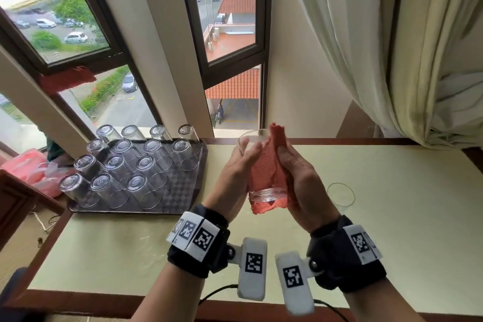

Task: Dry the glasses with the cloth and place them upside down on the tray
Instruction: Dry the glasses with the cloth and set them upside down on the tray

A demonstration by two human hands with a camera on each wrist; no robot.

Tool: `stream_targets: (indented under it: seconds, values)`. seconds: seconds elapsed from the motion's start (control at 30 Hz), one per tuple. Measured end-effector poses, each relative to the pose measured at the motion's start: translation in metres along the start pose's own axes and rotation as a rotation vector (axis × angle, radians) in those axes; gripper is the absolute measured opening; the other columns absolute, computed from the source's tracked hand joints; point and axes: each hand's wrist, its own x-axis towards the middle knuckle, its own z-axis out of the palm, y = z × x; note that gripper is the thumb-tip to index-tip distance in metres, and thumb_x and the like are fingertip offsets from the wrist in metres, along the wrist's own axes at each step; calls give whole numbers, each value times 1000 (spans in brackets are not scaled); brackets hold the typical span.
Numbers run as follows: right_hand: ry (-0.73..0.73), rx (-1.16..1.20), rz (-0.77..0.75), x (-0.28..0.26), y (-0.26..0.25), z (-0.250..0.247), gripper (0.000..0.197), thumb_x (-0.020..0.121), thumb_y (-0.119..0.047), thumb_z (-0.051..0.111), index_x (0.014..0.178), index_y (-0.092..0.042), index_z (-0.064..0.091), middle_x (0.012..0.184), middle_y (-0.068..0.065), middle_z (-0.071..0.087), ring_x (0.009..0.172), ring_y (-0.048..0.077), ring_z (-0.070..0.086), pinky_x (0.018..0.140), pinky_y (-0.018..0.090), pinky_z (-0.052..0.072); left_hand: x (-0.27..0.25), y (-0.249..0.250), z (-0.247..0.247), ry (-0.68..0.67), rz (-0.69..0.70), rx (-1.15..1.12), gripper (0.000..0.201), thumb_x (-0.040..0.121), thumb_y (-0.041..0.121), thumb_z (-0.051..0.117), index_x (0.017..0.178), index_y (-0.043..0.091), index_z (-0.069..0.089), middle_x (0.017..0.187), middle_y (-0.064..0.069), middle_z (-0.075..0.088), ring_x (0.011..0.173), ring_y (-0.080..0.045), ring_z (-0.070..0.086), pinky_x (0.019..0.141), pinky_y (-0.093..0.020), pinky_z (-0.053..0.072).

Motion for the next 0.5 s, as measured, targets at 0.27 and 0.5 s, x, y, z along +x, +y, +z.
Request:
stream_targets:
  seconds: [0.27,0.5]
  values:
    - [73,-186,-104,5,-7,-5,59,91,-33,49,149,-23,43,125,-2,69,113,25,67,88,36,58,1,12,-2,-45,-1,-22,86,87,34,63,151,-6,21,112,-5,70,111,-18,62,104,-39,42]
    - [6,204,92,7,-8,-7,54,100,-37,41,144,-6,45,140,24,56,125,40,58,100,53,51,-3,15,-4,-122,1,9,97,70,64,77,135,-2,49,109,-11,64,100,-21,64,89,-33,56]
